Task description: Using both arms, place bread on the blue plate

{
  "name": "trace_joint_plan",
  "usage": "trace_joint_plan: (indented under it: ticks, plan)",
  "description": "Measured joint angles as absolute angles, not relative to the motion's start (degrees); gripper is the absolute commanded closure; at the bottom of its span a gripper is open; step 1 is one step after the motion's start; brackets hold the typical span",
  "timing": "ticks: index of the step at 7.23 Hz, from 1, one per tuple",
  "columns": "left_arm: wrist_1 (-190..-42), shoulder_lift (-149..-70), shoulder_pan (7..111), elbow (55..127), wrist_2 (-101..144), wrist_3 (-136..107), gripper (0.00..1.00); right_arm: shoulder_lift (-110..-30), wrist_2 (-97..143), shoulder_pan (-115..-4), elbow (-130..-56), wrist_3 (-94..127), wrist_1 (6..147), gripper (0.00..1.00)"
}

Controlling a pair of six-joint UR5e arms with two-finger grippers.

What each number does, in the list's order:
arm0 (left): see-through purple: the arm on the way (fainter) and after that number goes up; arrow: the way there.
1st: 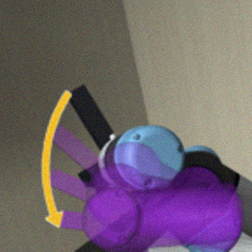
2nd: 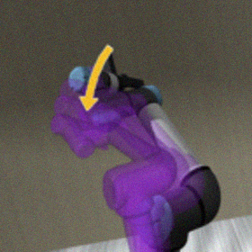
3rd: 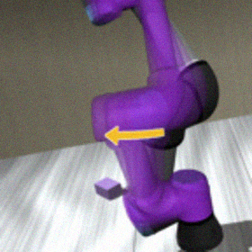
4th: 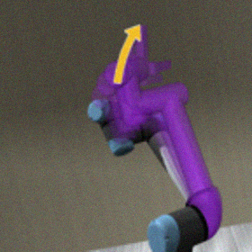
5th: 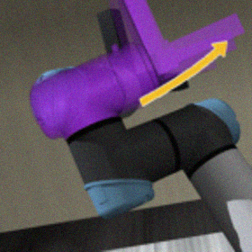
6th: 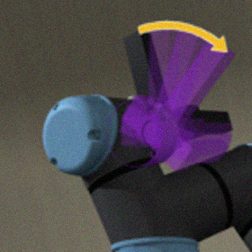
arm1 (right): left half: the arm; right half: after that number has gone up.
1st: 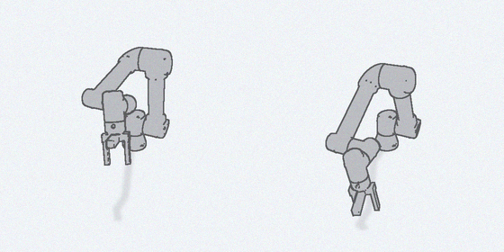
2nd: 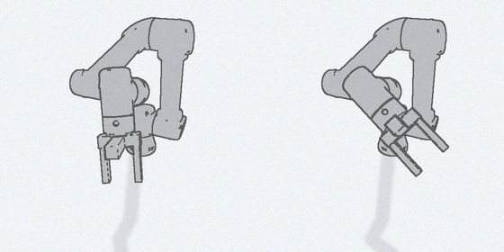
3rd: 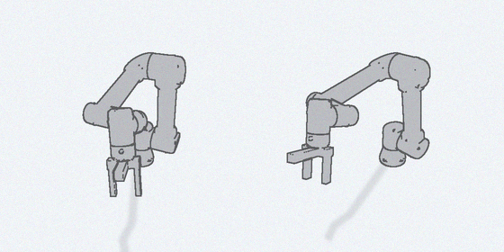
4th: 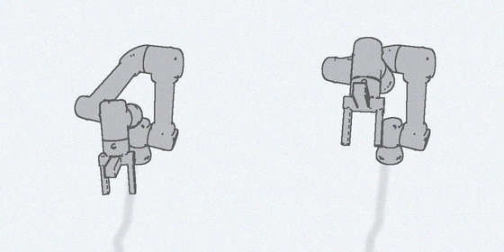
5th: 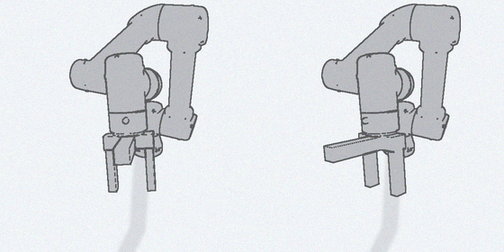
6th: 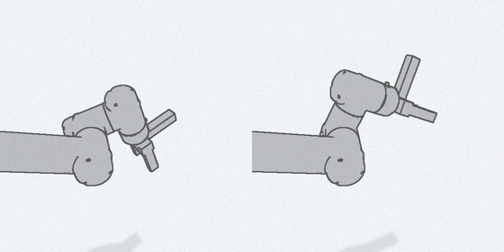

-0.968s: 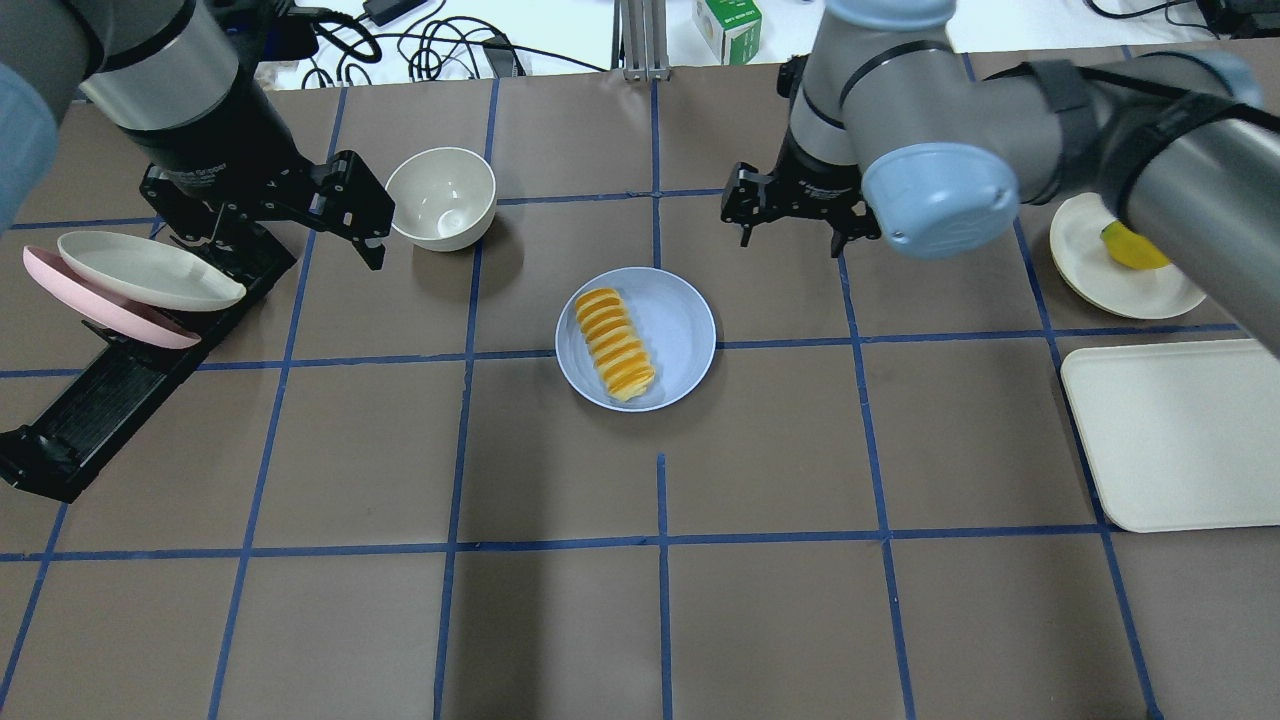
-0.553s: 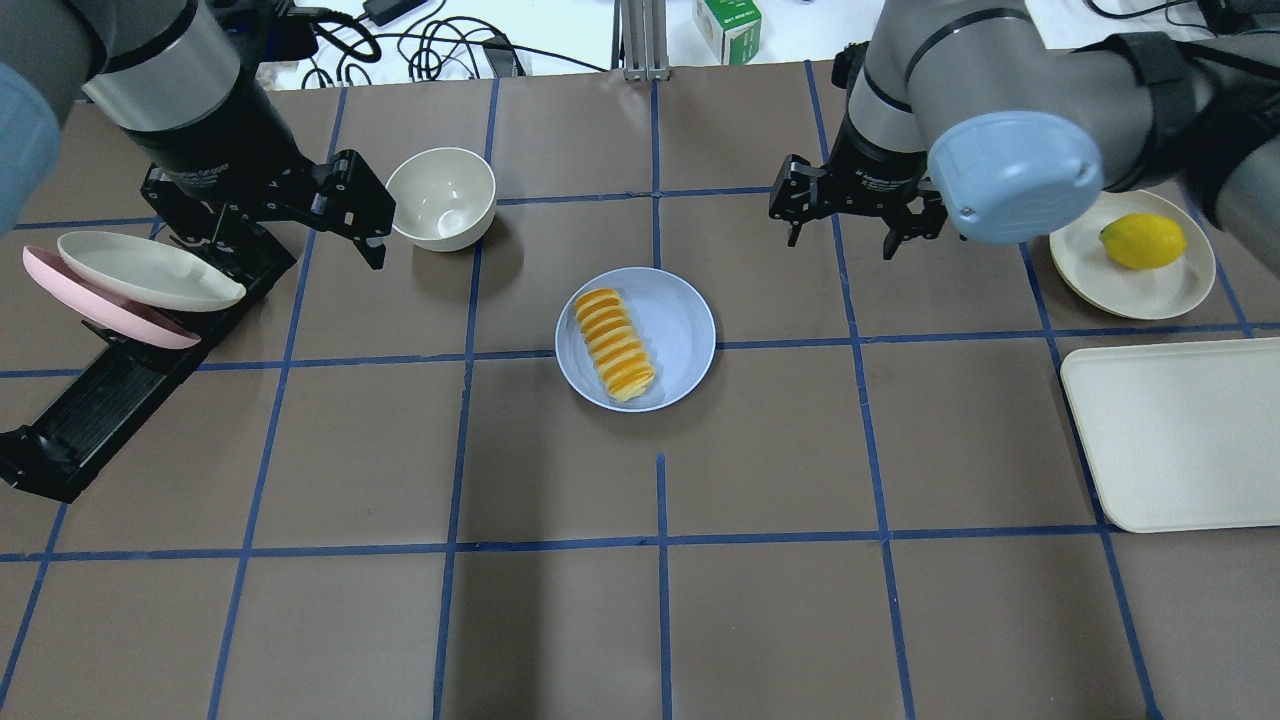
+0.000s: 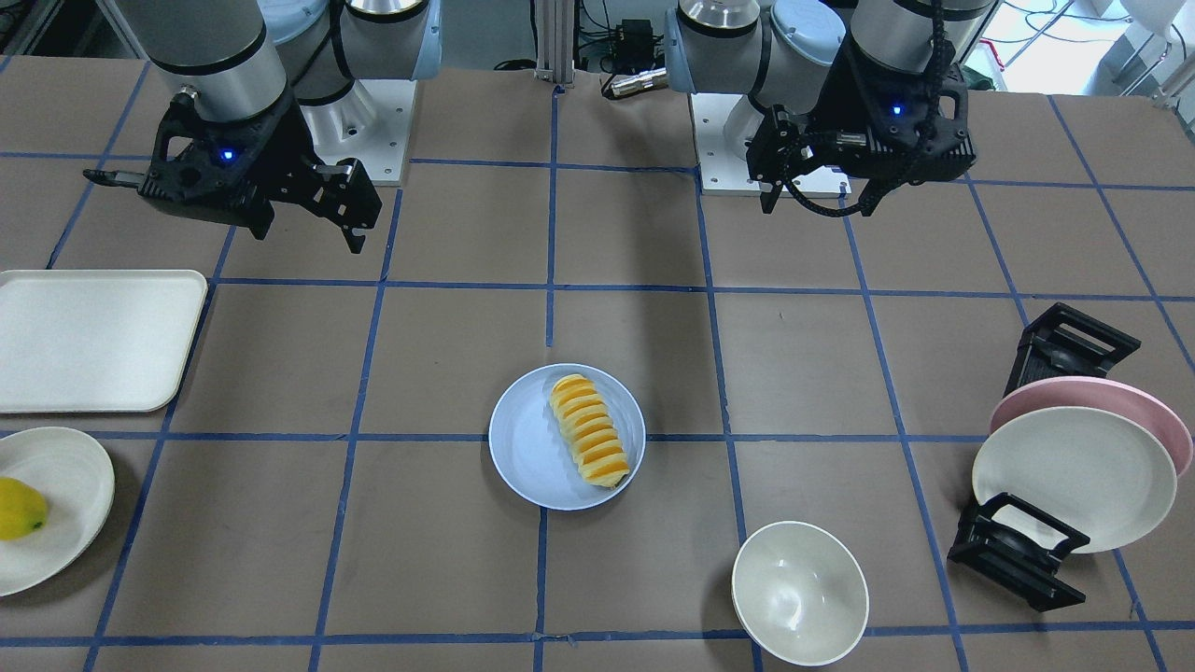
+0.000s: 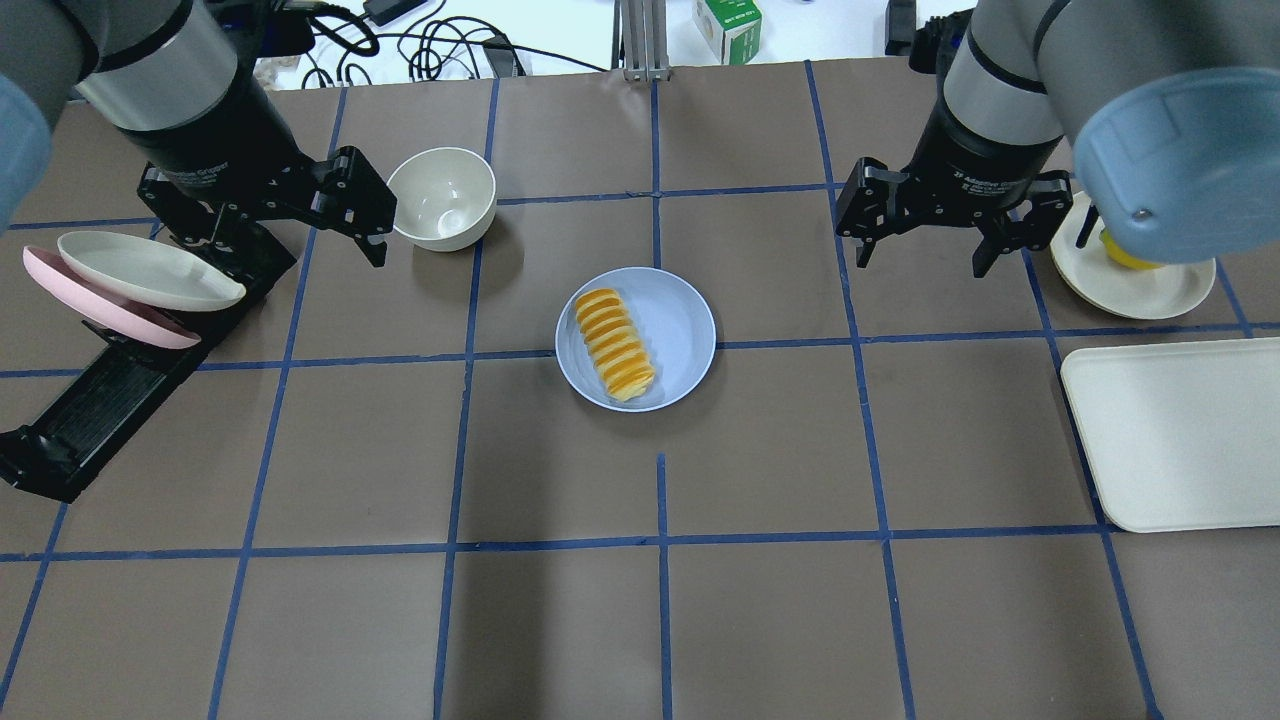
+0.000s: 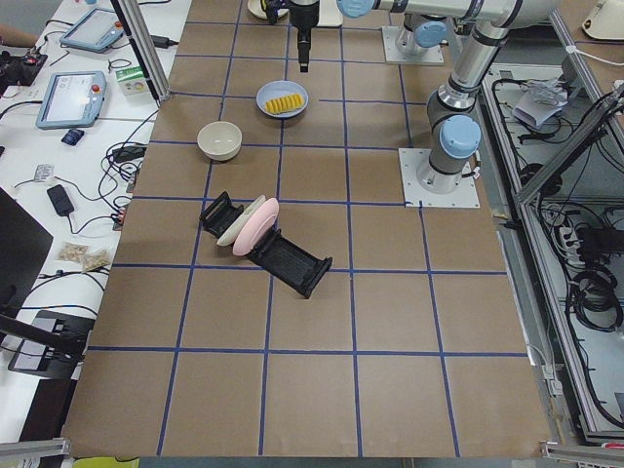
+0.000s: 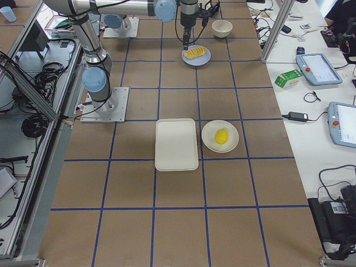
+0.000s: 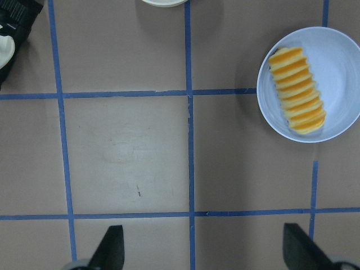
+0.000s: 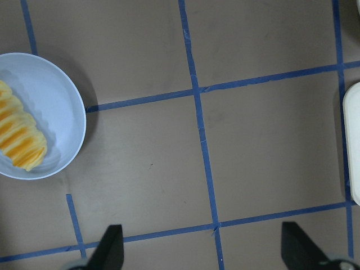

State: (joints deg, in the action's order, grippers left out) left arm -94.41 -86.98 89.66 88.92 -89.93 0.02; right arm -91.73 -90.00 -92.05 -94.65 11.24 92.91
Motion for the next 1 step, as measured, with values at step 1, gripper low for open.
trace_joint_plan:
  ticks: [1]
  plan:
    - [-94.5,-87.1,89.7,88.9,-90.1,-0.7,0.00,-91.9,-90.0,-91.2,-94.5,11.1,92.4,0.00]
